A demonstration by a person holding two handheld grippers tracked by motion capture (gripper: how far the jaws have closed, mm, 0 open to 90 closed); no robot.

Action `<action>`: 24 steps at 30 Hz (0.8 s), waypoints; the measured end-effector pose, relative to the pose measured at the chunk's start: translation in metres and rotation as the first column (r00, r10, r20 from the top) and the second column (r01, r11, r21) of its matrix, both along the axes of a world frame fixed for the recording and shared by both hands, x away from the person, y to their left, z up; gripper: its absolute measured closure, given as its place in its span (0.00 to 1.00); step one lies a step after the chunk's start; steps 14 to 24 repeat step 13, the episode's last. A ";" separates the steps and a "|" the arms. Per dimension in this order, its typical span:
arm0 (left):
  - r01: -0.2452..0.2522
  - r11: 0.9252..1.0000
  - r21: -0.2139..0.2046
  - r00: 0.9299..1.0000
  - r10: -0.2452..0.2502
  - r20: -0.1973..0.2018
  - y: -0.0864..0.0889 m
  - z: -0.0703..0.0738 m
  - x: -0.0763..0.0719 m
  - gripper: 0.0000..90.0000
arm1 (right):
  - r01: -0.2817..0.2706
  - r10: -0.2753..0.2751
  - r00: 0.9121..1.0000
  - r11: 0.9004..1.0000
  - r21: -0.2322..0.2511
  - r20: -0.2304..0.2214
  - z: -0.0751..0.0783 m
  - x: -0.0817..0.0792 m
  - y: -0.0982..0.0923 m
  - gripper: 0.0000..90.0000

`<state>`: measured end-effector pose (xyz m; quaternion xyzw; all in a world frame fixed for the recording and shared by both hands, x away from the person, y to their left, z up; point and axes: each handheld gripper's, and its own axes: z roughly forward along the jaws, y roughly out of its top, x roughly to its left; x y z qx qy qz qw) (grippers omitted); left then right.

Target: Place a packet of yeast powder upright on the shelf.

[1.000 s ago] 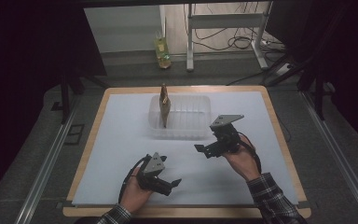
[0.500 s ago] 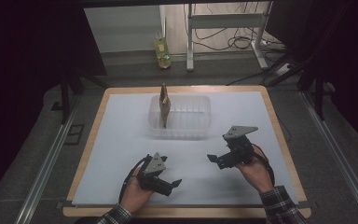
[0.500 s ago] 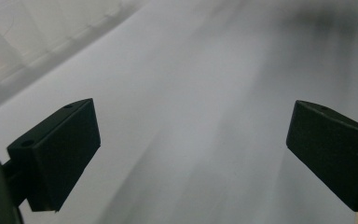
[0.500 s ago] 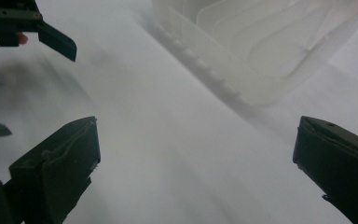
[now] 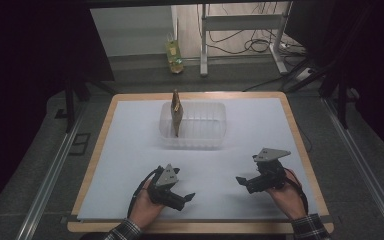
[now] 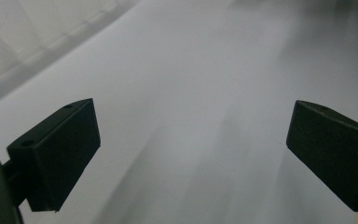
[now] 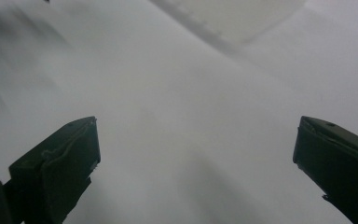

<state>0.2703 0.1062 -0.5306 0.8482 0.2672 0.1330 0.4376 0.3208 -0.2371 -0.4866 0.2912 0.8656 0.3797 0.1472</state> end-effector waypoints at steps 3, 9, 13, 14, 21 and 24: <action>0.000 1.000 0.007 1.000 0.000 -0.003 0.000 -0.001 0.000 0.03 | 0.001 -0.002 1.000 0.999 -0.038 -0.020 -0.010 -0.004 -0.007 0.01; 0.002 1.000 0.013 1.000 -0.002 -0.006 -0.001 -0.002 0.001 0.03 | 0.011 -0.014 0.999 0.996 -0.084 -0.042 -0.022 -0.008 -0.013 0.01; -0.002 1.000 0.012 1.000 0.002 -0.002 0.000 -0.001 0.001 0.03 | 0.018 -0.022 0.999 0.996 -0.089 -0.041 -0.023 -0.006 -0.013 0.01; -0.002 1.000 0.012 1.000 0.002 -0.002 0.000 -0.001 0.001 0.03 | 0.018 -0.022 0.999 0.996 -0.089 -0.041 -0.023 -0.006 -0.013 0.01; -0.002 1.000 0.012 1.000 0.002 -0.002 0.000 -0.001 0.001 0.03 | 0.018 -0.022 0.999 0.996 -0.089 -0.041 -0.023 -0.006 -0.013 0.01; -0.002 1.000 0.012 1.000 0.002 -0.002 0.000 -0.001 0.001 0.03 | 0.018 -0.022 0.999 0.996 -0.089 -0.041 -0.023 -0.006 -0.013 0.01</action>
